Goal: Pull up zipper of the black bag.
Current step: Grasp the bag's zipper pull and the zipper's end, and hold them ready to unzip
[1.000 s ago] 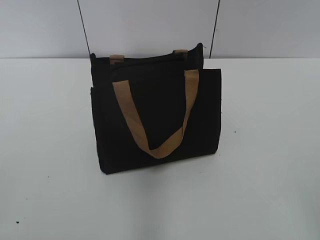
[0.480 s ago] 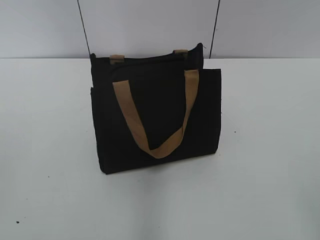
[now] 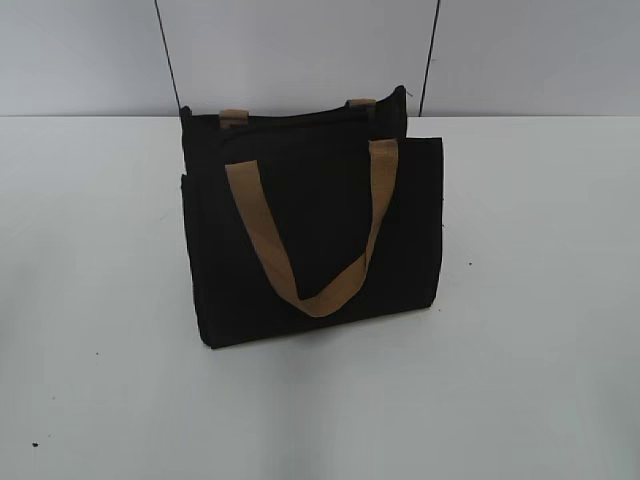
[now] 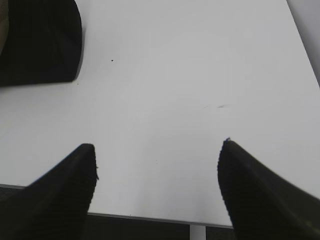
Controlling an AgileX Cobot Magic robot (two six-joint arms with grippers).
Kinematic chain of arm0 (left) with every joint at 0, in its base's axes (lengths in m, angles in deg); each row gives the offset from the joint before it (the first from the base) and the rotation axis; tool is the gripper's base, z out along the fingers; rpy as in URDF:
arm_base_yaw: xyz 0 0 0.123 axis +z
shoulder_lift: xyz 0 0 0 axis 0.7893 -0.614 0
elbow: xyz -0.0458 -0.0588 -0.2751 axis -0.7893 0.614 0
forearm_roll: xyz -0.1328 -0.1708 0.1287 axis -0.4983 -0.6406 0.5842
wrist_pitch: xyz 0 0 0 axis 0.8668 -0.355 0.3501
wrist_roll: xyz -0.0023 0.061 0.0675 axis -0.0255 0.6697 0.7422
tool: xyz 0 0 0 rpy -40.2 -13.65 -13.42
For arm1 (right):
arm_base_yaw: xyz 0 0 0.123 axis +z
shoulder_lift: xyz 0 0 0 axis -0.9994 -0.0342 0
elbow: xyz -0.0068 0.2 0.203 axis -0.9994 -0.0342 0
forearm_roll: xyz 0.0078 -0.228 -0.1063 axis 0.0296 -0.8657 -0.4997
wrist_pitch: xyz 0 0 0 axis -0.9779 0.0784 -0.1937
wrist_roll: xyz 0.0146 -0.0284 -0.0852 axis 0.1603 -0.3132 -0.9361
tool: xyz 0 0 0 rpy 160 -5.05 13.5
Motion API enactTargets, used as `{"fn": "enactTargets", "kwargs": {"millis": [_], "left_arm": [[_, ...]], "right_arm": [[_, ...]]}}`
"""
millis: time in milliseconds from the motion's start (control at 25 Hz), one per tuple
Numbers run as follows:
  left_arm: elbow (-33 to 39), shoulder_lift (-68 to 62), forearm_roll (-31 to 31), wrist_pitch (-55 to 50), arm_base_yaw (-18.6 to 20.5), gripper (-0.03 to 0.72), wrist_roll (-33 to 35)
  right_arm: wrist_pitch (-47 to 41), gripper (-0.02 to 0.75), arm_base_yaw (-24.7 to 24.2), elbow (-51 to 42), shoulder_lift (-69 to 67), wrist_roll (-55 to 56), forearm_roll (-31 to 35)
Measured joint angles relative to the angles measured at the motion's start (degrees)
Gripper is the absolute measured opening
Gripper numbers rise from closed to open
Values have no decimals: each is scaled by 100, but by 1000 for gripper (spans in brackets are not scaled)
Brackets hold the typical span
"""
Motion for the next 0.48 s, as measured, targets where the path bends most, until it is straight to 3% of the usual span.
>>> {"fn": "enactTargets", "kwargs": {"millis": [280,480], "left_arm": [[1145,-1132,-258,2534,-65,385,21],[1379,-1918,-191,3227,-537,381,-113]], "right_arm": [[0,577,0,0,0,0,0],[0,577,0,0,0,0,0]]}}
